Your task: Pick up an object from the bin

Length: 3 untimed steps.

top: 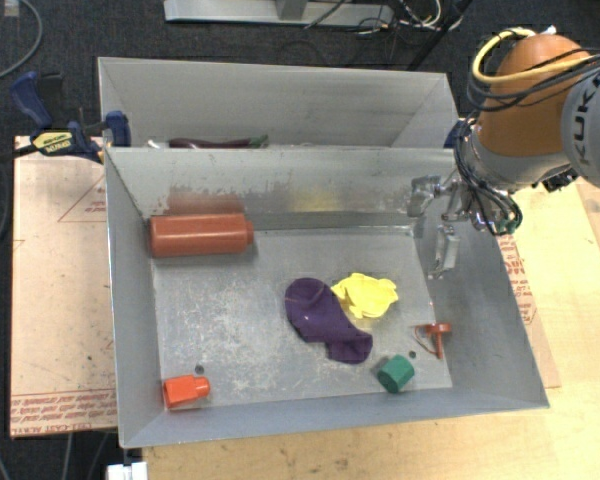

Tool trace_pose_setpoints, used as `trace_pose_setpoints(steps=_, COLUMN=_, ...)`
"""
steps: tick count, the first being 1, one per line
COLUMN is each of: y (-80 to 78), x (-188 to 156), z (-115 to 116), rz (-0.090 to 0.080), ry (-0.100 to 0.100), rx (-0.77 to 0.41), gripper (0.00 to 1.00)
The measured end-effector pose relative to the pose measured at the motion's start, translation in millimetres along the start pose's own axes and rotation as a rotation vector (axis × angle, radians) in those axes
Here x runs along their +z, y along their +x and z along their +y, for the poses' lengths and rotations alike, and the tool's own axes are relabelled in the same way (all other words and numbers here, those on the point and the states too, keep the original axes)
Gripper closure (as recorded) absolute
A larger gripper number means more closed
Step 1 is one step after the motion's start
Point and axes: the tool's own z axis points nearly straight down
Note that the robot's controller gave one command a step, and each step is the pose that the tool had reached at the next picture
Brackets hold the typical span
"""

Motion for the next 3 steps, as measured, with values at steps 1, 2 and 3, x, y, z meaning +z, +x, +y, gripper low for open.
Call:
trace_pose_setpoints(steps=1, y=-1.3, x=-5.1, z=0.4, rz=-0.007, ry=0.001, rx=-0.002, gripper=0.0)
trace_pose_setpoints(steps=2, y=0.4, x=46.7, z=24.7, rz=-0.011, ry=0.001, rx=0.016, gripper=0.0)
trace_pose_setpoints(steps=3, y=3.6, x=66.8, z=52.5, rz=0.0, ry=-0.001, rx=-0.013, gripper=0.0)
